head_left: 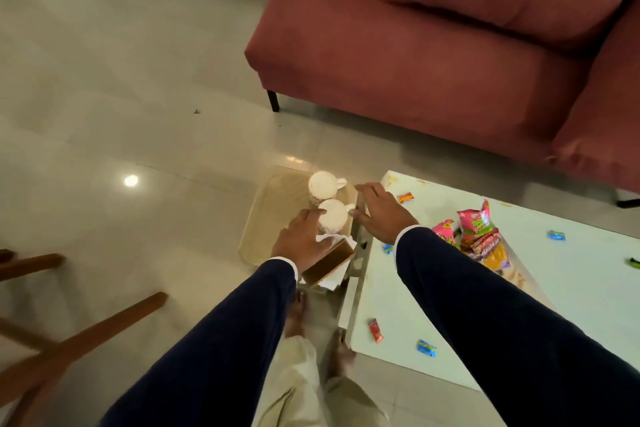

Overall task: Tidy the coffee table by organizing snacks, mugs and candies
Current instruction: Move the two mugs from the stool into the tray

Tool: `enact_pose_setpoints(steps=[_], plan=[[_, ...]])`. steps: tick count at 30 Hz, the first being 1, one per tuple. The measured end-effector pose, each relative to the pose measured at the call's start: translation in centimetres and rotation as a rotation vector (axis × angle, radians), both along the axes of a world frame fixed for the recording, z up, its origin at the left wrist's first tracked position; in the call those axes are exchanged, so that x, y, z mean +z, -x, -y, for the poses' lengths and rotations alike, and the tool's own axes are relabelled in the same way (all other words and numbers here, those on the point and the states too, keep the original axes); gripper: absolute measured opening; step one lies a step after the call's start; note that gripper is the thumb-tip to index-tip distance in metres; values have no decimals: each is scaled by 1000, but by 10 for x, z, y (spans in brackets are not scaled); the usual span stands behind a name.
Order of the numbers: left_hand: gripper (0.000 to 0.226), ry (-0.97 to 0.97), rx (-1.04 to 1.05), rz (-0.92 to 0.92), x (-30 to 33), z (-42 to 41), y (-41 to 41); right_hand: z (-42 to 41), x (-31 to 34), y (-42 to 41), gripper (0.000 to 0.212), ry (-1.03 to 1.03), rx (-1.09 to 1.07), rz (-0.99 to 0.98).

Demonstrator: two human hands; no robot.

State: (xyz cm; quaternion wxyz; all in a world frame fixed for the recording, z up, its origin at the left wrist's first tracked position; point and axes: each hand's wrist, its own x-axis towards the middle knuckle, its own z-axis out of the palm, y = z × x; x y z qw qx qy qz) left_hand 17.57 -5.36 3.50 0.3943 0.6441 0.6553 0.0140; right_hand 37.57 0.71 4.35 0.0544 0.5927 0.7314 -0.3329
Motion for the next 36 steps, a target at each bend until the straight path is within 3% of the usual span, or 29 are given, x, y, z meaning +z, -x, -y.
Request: enact_pose_setpoints(steps=[4, 9, 17, 22, 25, 28, 32, 34, 36], plan=[[82, -54, 191, 111, -55, -20, 4, -41, -41, 26, 62, 6, -35, -5], [118, 121, 383, 237, -111, -30, 7, -74, -85, 60, 71, 15, -37, 44], [106, 116, 387, 301, -149, -40, 2, -91, -124, 96, 81, 5, -6, 194], [103, 115, 358, 321, -151, -43, 0, -98, -130, 101, 72, 28, -53, 109], [103, 81, 309, 281, -151, -45, -1, -105, -128, 83, 65, 39, -250, -102], [108, 98, 250, 278, -151, -52, 0, -105, -123, 43, 57, 65, -631, -395], [103, 174, 189, 364, -149, -67, -12, -66, -113, -30, 57, 339, -1346, -1148], [98, 144, 106, 292, -150, -74, -22, -30, -109, -62, 64, 446, -1489, -1459], [90, 76, 43, 179, -149, -78, -30, 9, -106, -83, 55, 462, -1500, -1635]])
